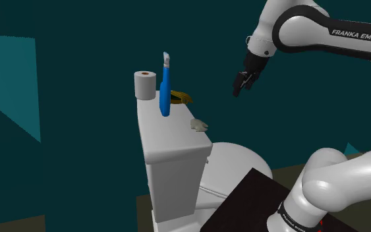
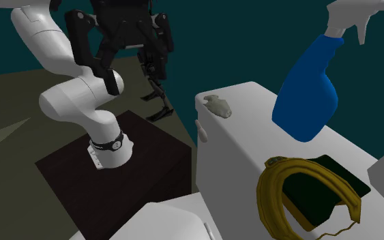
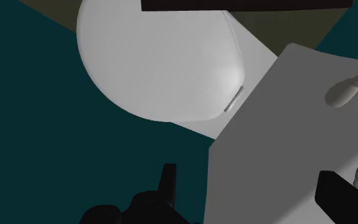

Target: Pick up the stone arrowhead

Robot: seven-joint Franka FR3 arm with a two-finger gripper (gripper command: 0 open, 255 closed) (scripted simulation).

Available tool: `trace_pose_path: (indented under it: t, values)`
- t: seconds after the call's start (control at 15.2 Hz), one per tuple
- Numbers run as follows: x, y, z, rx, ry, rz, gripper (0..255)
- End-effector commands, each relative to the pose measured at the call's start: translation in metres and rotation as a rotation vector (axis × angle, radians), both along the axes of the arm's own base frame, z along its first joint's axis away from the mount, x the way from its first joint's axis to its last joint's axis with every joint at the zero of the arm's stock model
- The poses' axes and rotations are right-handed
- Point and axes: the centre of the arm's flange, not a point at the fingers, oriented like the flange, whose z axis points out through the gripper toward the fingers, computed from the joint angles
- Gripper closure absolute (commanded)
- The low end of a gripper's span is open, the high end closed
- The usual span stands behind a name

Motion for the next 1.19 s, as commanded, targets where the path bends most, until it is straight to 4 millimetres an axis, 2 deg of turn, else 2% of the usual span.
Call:
trace_pose_path:
  t: [0.0,0.99,1.12]
  values:
    - [0.0,0.0,0.0,0.0,0.0,0.0,0]
    - [0.071,0.171,-0.068,0.076,0.177,-0.183,0]
    - [0.074,0.176,-0.075,0.078,0.182,-0.188,0]
